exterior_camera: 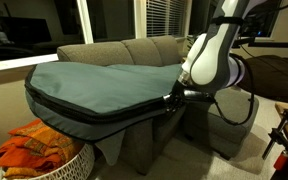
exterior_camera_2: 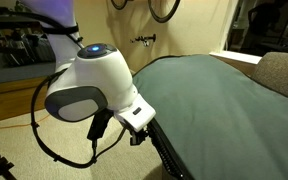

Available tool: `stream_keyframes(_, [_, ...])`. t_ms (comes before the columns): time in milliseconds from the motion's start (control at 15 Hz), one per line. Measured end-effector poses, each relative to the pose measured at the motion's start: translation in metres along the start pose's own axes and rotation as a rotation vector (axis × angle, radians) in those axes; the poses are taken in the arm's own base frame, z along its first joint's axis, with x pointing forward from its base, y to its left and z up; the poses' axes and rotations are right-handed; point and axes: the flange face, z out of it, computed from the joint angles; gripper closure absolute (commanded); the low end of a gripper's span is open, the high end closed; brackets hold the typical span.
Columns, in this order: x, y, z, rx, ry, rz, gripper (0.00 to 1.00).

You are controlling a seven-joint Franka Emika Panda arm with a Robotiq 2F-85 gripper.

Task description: Move the zip to the right

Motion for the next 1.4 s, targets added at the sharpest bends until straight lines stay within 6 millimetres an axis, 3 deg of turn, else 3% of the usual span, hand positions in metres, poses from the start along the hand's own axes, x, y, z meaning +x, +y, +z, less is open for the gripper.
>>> stream_keyframes(533, [0.013,0.023,-0.001,-0.019,0.01,0.04,0.99])
stream_keyframes(1133, [0.016,0.025,-0.001,-0.019,0.009,0.047,0.99])
stream_keyframes(1400, [0.028,0.042,-0.002,-0.032,0.003,0.083,0.99])
